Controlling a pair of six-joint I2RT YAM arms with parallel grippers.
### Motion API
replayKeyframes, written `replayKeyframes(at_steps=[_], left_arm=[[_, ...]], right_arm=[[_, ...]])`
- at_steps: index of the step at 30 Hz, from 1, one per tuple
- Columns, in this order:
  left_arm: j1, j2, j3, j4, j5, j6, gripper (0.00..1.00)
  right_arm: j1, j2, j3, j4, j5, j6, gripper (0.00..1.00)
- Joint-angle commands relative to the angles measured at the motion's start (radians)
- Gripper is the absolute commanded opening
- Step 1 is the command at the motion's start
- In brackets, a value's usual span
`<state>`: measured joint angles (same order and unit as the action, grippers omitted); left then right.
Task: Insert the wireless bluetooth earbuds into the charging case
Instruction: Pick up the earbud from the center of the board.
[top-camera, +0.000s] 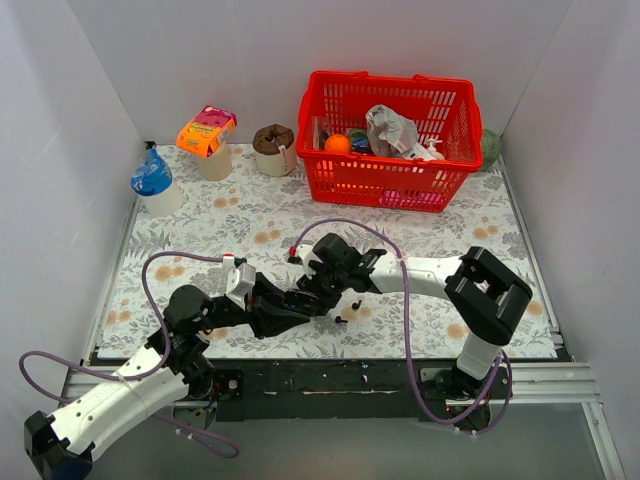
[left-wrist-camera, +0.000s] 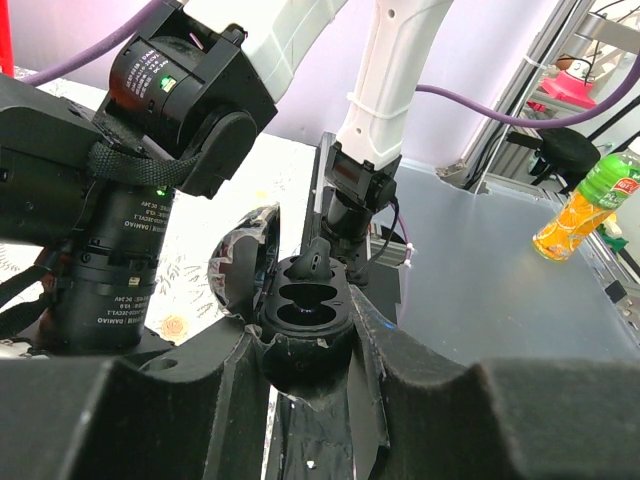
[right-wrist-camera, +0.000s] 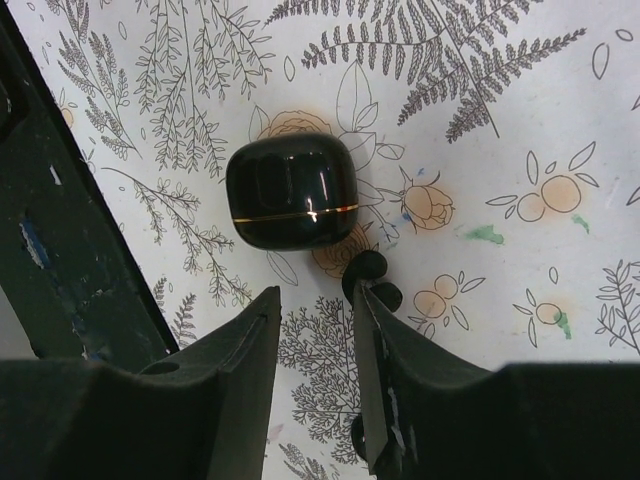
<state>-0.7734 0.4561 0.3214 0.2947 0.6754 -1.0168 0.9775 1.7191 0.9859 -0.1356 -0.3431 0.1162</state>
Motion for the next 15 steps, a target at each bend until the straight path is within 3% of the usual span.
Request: replayKeyframes(at_steps=[1, 15], left_arm=[[0.0, -0.014, -0.007, -0.002, -0.011, 0.014, 0.0], [0.0, 0.0, -0.005, 0.006, -0.017, 0.011, 0.0]], right_arm=[[0.006, 0.022, 0.033, 0.027, 0.032, -0.02, 0.43], [0.006, 0.016, -0.003, 0.013, 0.156, -0.024, 0.44]])
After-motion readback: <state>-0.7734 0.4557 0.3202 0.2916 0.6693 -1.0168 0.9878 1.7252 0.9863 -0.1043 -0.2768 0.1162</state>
